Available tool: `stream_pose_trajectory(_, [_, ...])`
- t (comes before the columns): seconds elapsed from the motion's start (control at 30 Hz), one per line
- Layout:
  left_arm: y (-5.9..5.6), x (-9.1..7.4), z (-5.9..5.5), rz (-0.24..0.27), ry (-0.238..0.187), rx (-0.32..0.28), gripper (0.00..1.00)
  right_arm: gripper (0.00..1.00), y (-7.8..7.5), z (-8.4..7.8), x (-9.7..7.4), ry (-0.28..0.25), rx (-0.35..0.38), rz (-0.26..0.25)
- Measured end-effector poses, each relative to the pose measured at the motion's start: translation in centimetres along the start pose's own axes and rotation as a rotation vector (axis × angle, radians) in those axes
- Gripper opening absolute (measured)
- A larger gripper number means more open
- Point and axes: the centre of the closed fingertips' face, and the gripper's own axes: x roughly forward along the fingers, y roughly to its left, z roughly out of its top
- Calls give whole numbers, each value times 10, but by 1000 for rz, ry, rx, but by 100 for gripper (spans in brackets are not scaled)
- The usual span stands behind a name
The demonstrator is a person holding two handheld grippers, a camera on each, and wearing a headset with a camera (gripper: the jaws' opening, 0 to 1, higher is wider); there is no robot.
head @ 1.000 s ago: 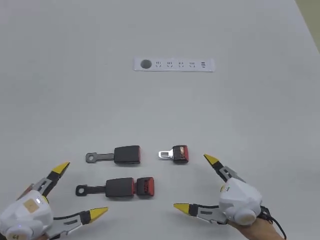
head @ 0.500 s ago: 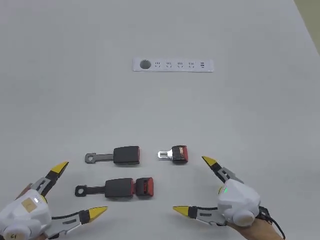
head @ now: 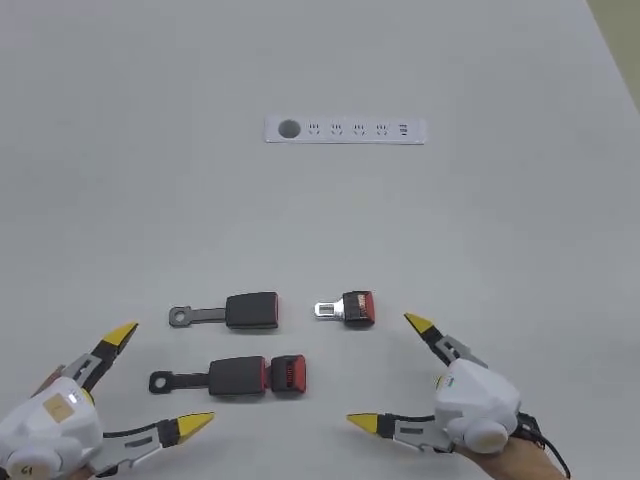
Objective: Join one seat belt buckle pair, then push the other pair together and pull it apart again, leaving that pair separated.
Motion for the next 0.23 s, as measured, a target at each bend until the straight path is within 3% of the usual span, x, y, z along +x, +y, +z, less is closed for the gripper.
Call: stream_pose_trajectory(0.23, [-1,0,0,-1,-1,-1,99,99,0,-1,0,5,-4,1])
